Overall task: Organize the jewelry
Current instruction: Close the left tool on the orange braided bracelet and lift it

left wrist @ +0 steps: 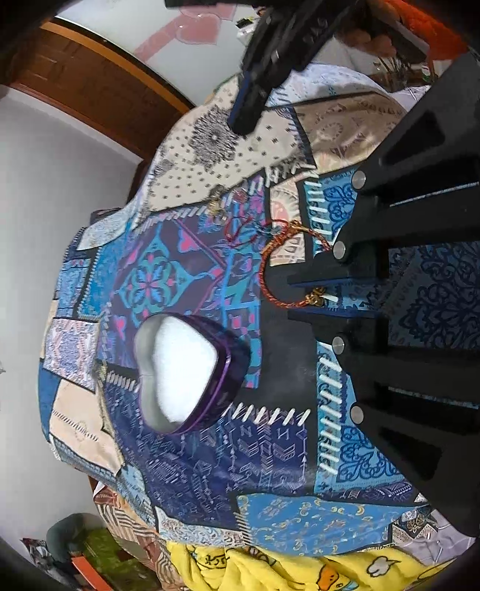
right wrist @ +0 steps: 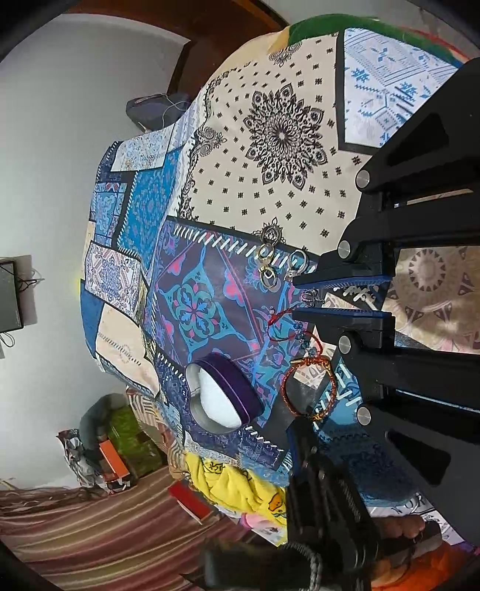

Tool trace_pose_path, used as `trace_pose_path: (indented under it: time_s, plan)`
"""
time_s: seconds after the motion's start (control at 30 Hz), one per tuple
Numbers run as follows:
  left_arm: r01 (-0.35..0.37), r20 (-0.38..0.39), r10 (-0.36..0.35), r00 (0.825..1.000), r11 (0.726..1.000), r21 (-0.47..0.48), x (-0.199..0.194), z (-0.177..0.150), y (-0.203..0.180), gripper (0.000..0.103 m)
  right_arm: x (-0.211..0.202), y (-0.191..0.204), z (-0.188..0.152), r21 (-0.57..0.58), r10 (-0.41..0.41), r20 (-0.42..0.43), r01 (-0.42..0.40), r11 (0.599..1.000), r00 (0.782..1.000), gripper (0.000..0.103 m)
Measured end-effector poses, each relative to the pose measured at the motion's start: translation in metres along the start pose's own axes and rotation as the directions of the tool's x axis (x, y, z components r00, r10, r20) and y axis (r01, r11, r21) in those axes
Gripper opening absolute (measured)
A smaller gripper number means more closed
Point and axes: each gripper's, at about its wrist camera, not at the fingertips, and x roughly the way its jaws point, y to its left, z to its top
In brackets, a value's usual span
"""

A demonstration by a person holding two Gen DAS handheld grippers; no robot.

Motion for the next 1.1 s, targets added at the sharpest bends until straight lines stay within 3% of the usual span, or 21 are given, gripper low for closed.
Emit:
trace_pose_path:
  time_s: [0.17, 0.3, 0.47, 0.73, 0.87, 0.93, 1.03, 1.1]
  plan:
    - [0.076, -0.007, -0.077, 0.997, 0.993, -0.092, 0.014, -0.004, 0.013, 0.011, -0.006, -0.005, -0.001, 0.007, -0.004, 0.006, 0.004, 1.0, 1.0, 0.009]
    - [0.066, 0.0, -0.066, 0.998, 0.994, -0.088, 0.018, -0.002, 0.012, 0.009, -0.009, -0.007, 0.002, 0.011, -0.003, 0.019, 0.003, 1.0, 1.0, 0.009]
    - [-0.005, 0.01, 0.005, 1.0, 1.0, -0.011, 0.017, 0.0, -0.003, 0.001, -0.015, -0.002, 0.004, 0.001, 0.001, 0.038, -0.001, 1.0, 0.999, 0.009]
    - [-0.009, 0.087, 0.01, 0.996, 1.0, -0.021, -0.015, 0.009, 0.004, 0.0, -0.022, 0.01, 0.018, -0.026, 0.01, 0.079, -0.008, 1.0, 0.997, 0.009]
    - [0.004, 0.081, -0.002, 0.997, 1.0, -0.026, -0.02, 0.016, 0.011, 0.0, -0.022, 0.014, 0.021, -0.024, 0.024, 0.086, -0.022, 0.999, 0.996, 0.009]
    - [-0.029, 0.067, 0.029, 0.997, 1.0, 0.001, -0.015, 0.019, 0.008, 0.007, -0.021, 0.015, 0.02, -0.024, 0.03, 0.079, -0.028, 0.999, 0.996, 0.009]
    - [-0.036, 0.038, 0.034, 0.999, 0.998, 0.053, -0.004, 0.021, 0.0, 0.025, -0.019, 0.015, 0.017, -0.029, 0.027, 0.066, -0.025, 0.999, 0.997, 0.009]
    - [-0.042, 0.017, 0.041, 0.999, 0.995, 0.092, 0.007, 0.021, -0.006, 0.029, -0.018, 0.014, 0.015, -0.029, 0.023, 0.057, -0.022, 0.999, 0.998, 0.009]
